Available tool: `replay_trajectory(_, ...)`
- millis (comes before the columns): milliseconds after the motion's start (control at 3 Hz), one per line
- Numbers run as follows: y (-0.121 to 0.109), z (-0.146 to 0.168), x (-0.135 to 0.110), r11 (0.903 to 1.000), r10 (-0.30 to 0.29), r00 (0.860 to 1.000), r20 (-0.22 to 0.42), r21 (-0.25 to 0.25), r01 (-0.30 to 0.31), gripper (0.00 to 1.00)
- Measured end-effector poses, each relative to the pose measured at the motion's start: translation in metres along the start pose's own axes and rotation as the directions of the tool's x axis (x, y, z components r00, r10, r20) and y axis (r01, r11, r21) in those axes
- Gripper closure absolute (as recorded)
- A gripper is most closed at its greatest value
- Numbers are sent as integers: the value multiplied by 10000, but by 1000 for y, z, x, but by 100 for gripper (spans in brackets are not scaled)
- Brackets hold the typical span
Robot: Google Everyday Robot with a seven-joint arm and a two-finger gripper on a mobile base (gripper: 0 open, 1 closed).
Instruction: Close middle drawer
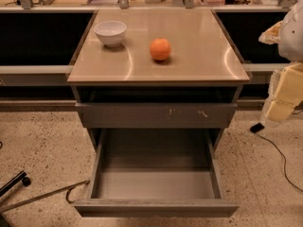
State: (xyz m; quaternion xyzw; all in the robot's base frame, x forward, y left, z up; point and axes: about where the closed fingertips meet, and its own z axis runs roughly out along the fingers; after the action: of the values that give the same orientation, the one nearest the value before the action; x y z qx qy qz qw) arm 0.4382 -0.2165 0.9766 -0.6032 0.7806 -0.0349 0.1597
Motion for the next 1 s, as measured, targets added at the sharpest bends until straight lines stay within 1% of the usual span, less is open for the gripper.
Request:
replay_trajectory(333, 0, 0, 0, 10000, 0, 10000, 0, 0, 0, 0)
replay_trajectory(667, 11, 15, -1, 9999, -109, 9999, -10, -59, 109, 0)
replay_trajectory(1000, 43, 70, 4, 9971, -308, 9995, 115, -687, 315, 0)
